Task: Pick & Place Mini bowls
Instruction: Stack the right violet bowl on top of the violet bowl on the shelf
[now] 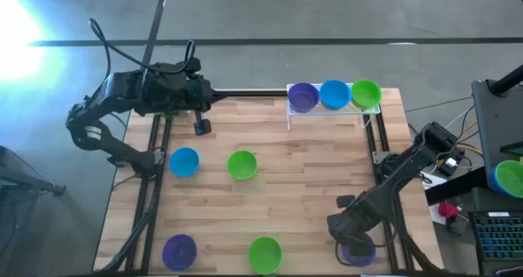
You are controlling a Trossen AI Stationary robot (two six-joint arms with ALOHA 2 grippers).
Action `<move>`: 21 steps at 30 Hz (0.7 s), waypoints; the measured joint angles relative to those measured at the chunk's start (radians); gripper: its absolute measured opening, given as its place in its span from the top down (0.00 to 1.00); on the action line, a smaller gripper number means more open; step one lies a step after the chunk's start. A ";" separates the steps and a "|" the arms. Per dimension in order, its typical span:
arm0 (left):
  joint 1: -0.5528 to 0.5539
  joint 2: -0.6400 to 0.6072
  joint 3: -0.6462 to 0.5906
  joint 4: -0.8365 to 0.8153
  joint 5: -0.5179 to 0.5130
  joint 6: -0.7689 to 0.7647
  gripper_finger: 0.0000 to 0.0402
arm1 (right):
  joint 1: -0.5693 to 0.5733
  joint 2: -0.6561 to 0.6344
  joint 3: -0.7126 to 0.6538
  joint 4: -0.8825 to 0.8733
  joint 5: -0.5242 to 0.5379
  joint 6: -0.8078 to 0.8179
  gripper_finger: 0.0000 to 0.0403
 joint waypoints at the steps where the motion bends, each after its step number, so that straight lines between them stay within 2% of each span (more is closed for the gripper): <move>1: 0.000 0.000 0.000 0.000 0.000 0.000 1.00 | 0.000 0.000 -0.009 0.005 -0.014 0.001 0.76; 12: 0.000 0.000 0.000 0.000 0.000 0.000 1.00 | 0.011 0.000 -0.081 0.030 -0.040 -0.008 0.77; 21: 0.000 0.000 0.000 0.000 0.000 0.000 1.00 | 0.011 0.000 -0.127 0.118 -0.040 0.002 0.80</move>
